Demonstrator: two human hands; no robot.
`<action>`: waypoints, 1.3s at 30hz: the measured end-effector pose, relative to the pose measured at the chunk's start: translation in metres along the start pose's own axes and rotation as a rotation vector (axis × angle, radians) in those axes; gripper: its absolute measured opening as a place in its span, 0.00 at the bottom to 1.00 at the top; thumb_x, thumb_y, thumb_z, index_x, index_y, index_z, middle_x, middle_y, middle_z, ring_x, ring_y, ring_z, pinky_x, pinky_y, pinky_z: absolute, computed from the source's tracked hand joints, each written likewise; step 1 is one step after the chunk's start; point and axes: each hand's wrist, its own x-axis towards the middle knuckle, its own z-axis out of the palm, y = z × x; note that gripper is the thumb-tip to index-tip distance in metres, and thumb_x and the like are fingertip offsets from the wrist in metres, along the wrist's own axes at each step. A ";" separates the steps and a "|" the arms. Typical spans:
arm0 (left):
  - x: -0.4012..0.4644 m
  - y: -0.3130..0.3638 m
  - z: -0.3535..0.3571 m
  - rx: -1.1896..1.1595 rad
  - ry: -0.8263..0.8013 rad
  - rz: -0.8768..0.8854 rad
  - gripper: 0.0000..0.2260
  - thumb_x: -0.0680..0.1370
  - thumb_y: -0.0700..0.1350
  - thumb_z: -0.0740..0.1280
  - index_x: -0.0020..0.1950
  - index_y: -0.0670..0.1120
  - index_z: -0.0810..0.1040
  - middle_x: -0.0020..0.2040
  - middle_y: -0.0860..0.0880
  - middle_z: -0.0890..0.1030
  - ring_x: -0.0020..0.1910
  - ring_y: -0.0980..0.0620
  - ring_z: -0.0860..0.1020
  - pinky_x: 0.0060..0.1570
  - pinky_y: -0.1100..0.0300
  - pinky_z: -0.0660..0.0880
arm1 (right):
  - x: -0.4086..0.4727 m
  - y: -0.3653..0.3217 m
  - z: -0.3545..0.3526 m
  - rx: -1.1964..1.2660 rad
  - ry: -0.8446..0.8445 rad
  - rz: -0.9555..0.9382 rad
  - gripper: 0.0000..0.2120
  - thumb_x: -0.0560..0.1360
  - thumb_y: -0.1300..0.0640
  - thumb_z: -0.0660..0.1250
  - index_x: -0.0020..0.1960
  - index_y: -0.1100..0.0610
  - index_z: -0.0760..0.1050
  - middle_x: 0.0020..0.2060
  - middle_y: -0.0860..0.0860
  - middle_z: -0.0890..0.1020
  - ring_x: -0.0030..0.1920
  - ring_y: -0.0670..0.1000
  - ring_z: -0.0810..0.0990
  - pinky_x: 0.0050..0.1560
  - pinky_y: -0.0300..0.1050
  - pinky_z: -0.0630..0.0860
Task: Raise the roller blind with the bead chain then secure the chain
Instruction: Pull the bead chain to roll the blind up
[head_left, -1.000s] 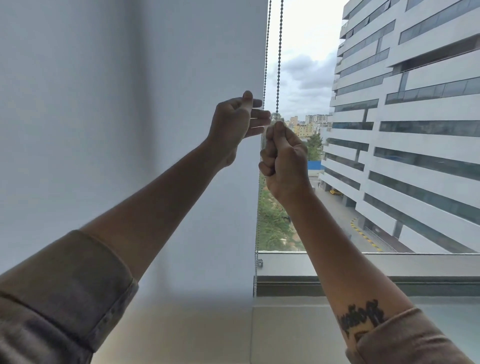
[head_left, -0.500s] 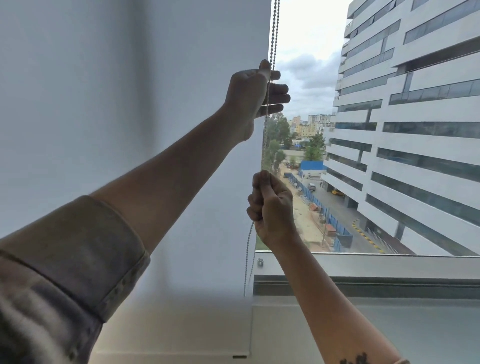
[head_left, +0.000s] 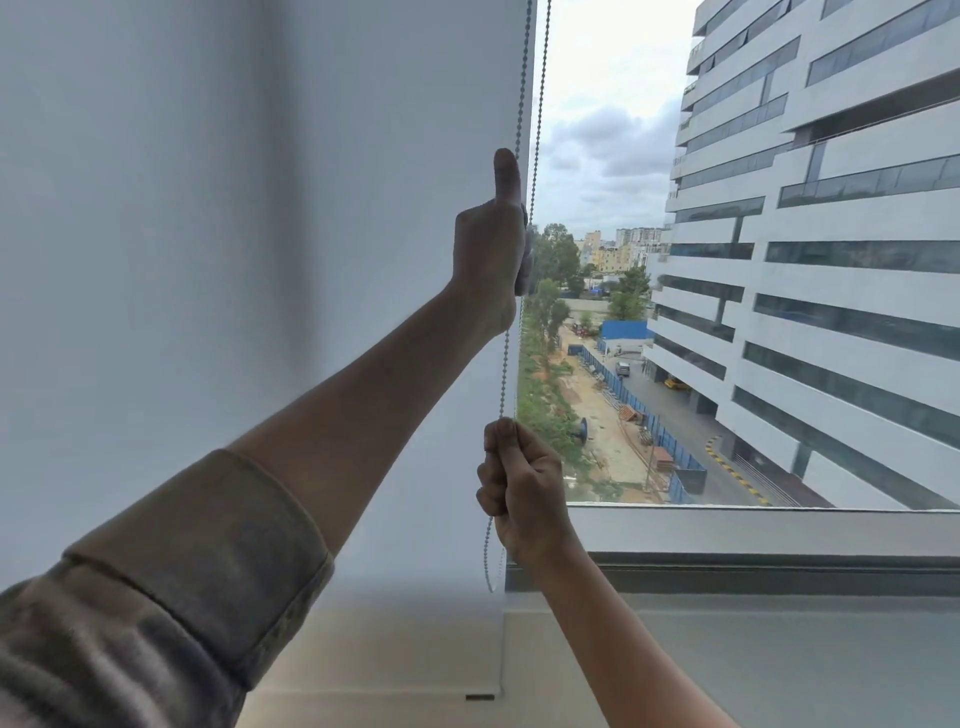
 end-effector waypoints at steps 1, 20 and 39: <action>-0.003 -0.006 -0.001 -0.005 -0.008 0.036 0.36 0.86 0.65 0.59 0.19 0.51 0.62 0.22 0.52 0.62 0.19 0.52 0.57 0.22 0.64 0.57 | -0.001 0.002 -0.003 -0.004 -0.004 0.002 0.17 0.88 0.53 0.61 0.41 0.56 0.74 0.27 0.48 0.60 0.25 0.45 0.56 0.26 0.40 0.51; -0.048 -0.108 -0.021 0.077 0.051 0.116 0.31 0.88 0.59 0.59 0.36 0.34 0.68 0.27 0.43 0.62 0.20 0.52 0.62 0.25 0.62 0.60 | 0.115 -0.185 0.059 -0.151 -0.021 -0.102 0.20 0.90 0.51 0.56 0.57 0.65 0.81 0.44 0.59 0.87 0.44 0.57 0.86 0.45 0.49 0.84; -0.088 -0.170 -0.031 0.105 0.011 -0.017 0.34 0.88 0.60 0.60 0.36 0.32 0.59 0.31 0.40 0.61 0.26 0.48 0.59 0.29 0.51 0.57 | 0.113 -0.184 0.085 -0.099 0.167 -0.267 0.19 0.86 0.61 0.60 0.36 0.57 0.74 0.23 0.46 0.65 0.23 0.47 0.57 0.25 0.37 0.54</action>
